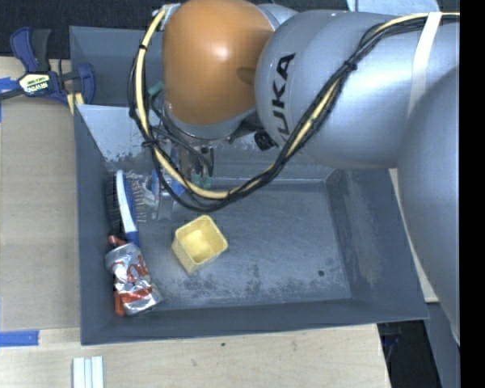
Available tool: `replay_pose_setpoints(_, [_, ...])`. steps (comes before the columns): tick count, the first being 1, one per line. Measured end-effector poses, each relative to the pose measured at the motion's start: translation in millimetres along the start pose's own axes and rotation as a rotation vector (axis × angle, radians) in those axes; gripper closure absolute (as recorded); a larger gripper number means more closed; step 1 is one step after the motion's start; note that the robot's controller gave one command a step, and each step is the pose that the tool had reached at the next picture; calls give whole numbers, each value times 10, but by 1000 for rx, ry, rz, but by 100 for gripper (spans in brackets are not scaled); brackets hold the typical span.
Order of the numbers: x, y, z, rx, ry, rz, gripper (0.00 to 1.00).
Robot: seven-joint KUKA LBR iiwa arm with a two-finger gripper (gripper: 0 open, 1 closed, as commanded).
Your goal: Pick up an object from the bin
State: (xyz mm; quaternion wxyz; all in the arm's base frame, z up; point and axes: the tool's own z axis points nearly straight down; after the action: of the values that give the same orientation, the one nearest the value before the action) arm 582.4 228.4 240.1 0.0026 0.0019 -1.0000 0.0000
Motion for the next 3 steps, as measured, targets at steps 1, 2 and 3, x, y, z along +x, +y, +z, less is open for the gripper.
replay_pose_setpoints(1, [-20,-14,-50,-1,-9,4,0])
replay_pose_setpoints(2, [69,-480,958,-1,-10,-226,0])
replay_pose_setpoints(3, [191,-869,789,0,-18,-466,0])
